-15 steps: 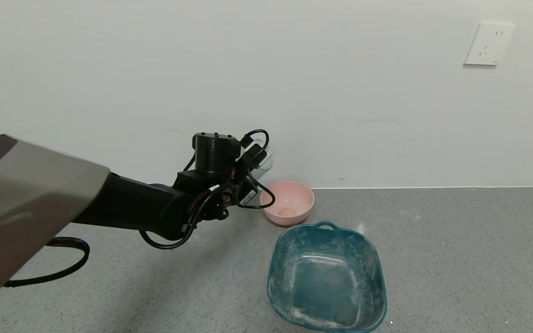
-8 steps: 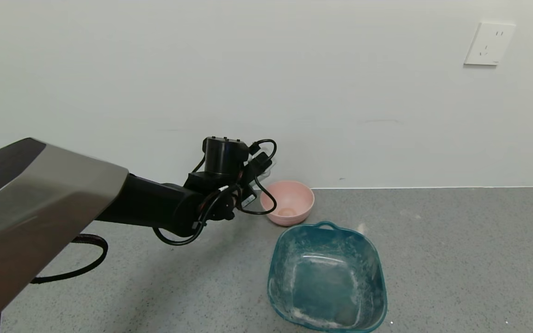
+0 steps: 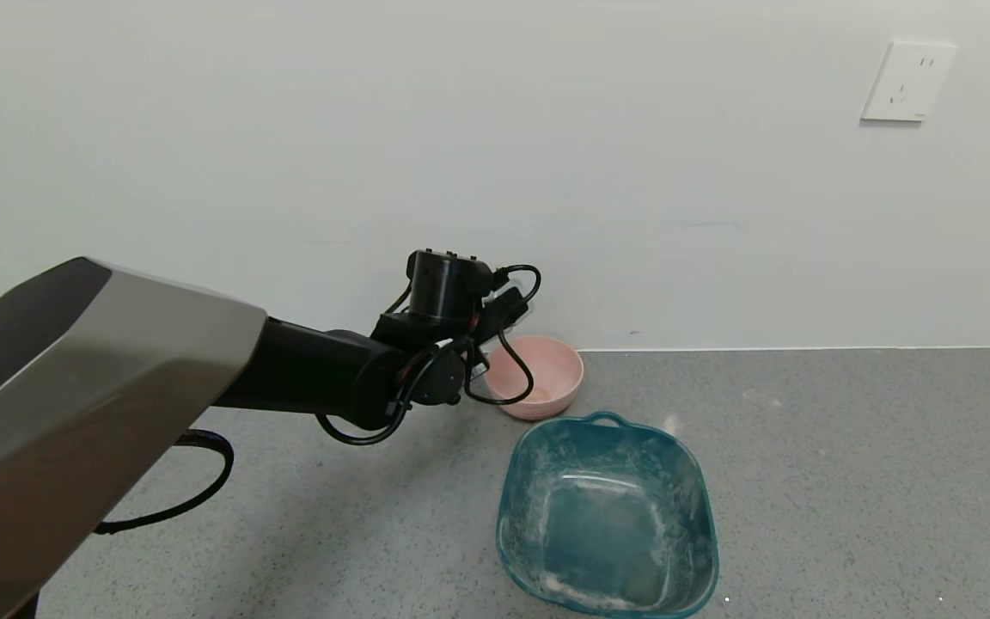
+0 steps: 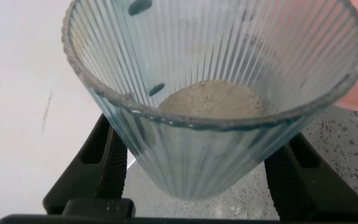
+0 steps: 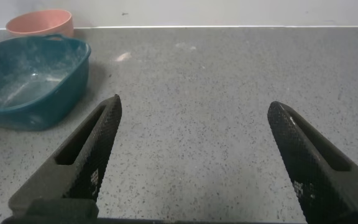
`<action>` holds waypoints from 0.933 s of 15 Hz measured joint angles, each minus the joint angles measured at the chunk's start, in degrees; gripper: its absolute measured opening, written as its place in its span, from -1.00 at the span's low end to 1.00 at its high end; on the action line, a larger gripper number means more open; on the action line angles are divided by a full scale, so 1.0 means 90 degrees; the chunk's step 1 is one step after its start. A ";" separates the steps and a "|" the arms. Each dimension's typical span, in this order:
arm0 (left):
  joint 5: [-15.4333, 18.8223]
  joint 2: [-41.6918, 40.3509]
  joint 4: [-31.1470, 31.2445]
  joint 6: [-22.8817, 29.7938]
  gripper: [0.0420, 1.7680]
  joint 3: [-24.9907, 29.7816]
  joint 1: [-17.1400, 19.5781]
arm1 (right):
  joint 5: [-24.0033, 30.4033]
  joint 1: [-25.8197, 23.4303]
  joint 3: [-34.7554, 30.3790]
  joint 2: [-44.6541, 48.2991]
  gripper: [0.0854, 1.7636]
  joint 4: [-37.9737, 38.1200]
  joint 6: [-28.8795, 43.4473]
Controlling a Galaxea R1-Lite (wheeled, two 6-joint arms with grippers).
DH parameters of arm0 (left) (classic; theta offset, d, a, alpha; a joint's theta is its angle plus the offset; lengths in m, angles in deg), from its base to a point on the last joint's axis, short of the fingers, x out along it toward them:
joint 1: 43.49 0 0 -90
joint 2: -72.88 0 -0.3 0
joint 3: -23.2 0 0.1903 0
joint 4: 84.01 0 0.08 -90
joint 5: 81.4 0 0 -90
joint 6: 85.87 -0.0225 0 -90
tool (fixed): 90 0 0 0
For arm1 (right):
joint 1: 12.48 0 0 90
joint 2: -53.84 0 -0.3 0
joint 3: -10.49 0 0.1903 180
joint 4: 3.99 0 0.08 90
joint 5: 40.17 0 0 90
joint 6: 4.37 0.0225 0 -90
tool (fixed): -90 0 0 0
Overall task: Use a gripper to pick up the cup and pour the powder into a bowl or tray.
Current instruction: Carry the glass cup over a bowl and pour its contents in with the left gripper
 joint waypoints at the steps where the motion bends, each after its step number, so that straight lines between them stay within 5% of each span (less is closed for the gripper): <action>1: -0.0058 0.0022 0.0028 -0.0153 0.42 -0.0037 -0.0011 | 0.0000 0.0003 0.0000 0.0000 0.94 0.0000 0.0003; 6: -0.0112 0.0095 0.0096 -0.0670 0.42 -0.0144 -0.0018 | 0.0000 0.0003 0.0000 0.0000 0.94 0.0000 0.0000; 14: -0.0727 0.0406 0.0084 -0.1516 0.42 -0.0447 -0.0158 | 0.0000 0.0000 0.0000 0.0000 0.94 0.0000 0.0003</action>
